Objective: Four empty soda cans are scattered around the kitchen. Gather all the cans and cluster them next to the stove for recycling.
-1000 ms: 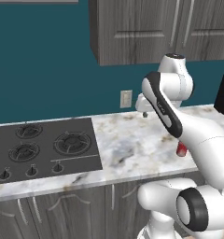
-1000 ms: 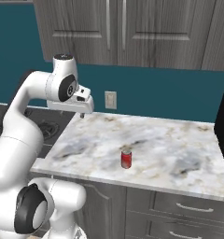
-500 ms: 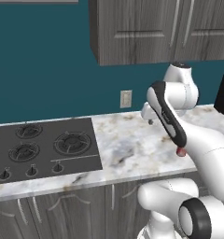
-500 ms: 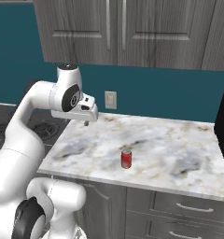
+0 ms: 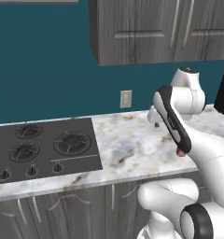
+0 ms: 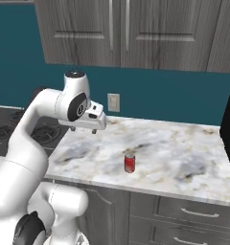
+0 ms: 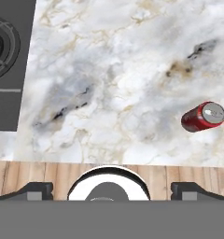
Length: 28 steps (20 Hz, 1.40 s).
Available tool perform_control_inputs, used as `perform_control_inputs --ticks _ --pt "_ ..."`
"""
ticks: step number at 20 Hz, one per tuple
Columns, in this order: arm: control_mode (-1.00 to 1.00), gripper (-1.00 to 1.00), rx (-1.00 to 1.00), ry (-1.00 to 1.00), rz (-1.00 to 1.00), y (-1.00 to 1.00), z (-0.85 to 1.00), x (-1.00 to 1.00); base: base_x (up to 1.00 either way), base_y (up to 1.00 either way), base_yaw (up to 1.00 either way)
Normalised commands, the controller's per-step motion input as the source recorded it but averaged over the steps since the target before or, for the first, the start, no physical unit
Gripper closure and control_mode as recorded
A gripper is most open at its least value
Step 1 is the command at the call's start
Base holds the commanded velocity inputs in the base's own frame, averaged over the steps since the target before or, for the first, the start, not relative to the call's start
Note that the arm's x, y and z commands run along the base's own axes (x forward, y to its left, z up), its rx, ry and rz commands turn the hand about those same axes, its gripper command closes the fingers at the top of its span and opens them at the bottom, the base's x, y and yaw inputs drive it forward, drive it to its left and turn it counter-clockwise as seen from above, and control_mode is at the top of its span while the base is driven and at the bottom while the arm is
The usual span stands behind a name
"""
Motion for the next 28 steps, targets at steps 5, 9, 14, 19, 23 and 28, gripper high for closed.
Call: perform_control_inputs --ticks 5,9,14,19,23,28 --pt "-1.00 -1.00 0.00 0.09 -0.09 -0.32 -0.05 0.00 0.00 0.00 0.00" --pt "-1.00 -1.00 0.00 0.11 -0.11 -0.26 -0.13 -0.02 0.00 0.00 0.00" --pt "-1.00 -1.00 0.00 0.04 -0.11 -0.26 -0.16 -0.09 0.00 0.00 0.00" --pt "-1.00 -1.00 0.00 0.00 -0.14 -0.28 -0.17 -0.19 0.00 0.00 0.00" --pt "-1.00 -1.00 0.00 0.00 -0.14 -0.32 -0.19 -0.30 0.00 0.00 0.00" --pt "-1.00 -1.00 0.00 0.00 -0.13 -0.36 -0.18 -0.14 0.00 0.00 0.00"
